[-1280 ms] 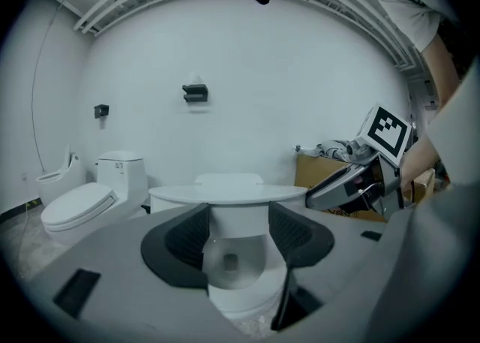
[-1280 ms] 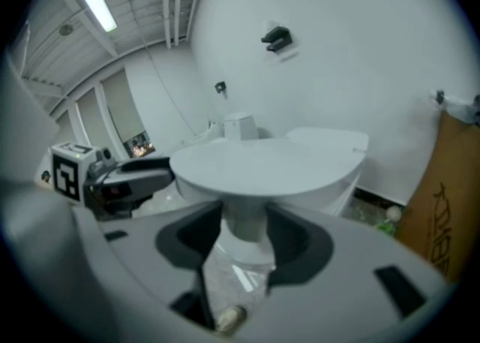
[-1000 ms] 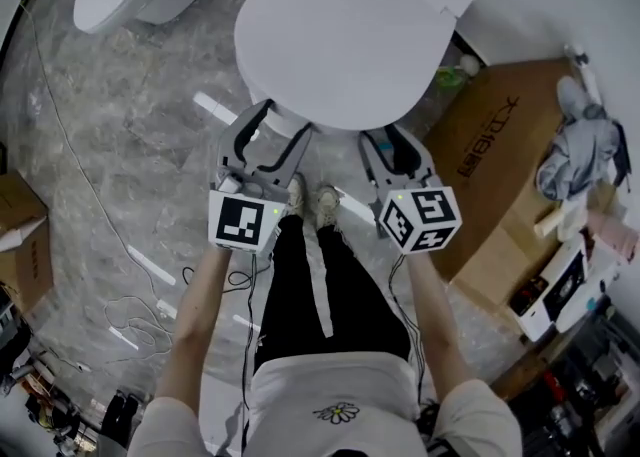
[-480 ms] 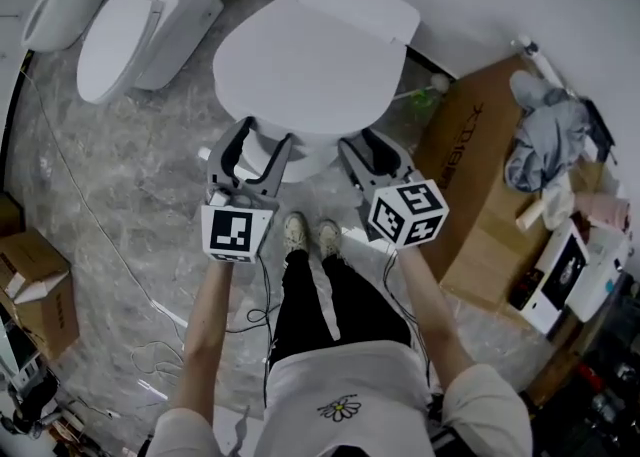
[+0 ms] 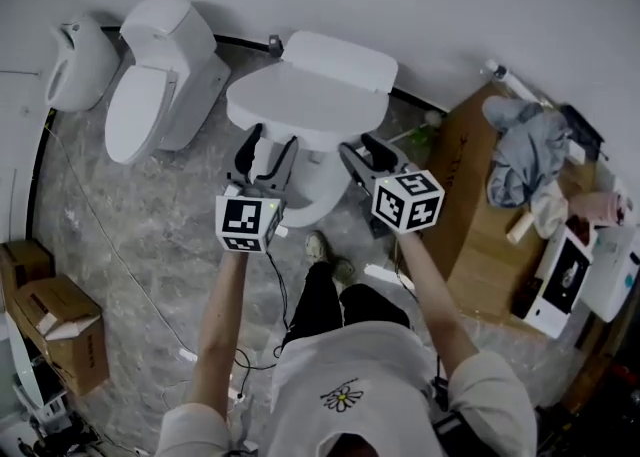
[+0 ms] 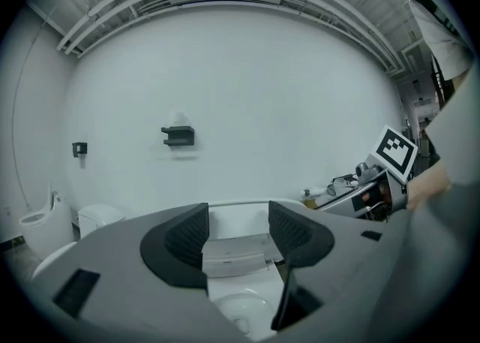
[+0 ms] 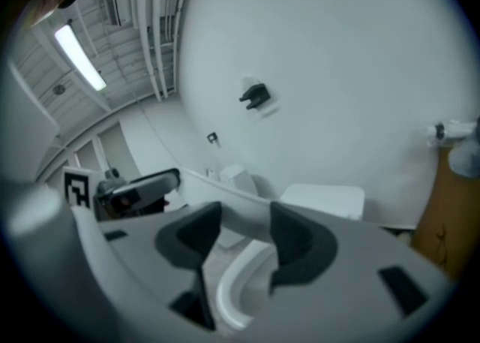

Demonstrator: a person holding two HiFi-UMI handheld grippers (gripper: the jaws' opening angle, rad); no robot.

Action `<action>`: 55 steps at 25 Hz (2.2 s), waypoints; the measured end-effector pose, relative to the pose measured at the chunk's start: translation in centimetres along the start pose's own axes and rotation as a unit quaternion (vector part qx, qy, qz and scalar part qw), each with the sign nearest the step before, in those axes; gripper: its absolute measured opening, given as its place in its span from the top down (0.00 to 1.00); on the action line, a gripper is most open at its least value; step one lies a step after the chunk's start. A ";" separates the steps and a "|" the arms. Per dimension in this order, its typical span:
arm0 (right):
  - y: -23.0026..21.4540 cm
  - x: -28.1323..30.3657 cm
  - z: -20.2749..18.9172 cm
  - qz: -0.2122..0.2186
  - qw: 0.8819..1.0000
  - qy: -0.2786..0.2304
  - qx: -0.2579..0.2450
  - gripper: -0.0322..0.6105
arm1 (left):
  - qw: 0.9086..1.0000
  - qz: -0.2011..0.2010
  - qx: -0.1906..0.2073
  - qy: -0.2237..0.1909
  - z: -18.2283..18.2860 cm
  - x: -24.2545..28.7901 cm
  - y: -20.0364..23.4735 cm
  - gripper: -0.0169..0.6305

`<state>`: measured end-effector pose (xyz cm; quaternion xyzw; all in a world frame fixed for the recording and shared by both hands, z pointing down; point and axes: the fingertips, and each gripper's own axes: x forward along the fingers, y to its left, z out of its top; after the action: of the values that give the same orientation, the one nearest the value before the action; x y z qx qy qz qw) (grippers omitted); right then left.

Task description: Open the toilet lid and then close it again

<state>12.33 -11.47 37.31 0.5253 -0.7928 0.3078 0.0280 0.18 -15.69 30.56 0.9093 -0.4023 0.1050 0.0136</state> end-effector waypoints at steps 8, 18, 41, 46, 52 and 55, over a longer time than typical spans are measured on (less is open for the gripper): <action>-2.5 1.1 5.7 -0.032 0.999 -0.006 0.007 0.62 | 1.000 -0.020 0.015 0.002 4.4 5.3 1.0 0.56; -5.3 1.9 9.0 -0.002 0.991 0.001 0.135 0.62 | 0.999 -0.050 0.023 0.001 7.3 9.5 1.0 0.56; -14.2 6.3 19.9 0.036 0.970 -0.068 0.229 0.62 | 0.999 -0.046 0.001 -0.010 14.3 24.6 3.4 0.56; -15.6 7.1 21.1 0.041 0.969 -0.068 0.235 0.63 | 0.999 -0.043 0.002 -0.008 14.8 26.8 3.7 0.56; -16.9 7.9 22.2 0.040 0.968 -0.069 0.238 0.63 | 1.000 -0.030 0.001 -0.004 15.2 28.8 4.1 0.56; -17.4 8.2 22.6 0.040 0.968 -0.066 0.238 0.63 | 1.000 -0.025 -0.001 -0.004 15.3 29.6 4.2 0.56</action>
<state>29.77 -34.41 30.00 0.5038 -0.7173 0.4529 -0.1630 19.21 -41.81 21.28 0.9194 -0.3800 0.1006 0.0159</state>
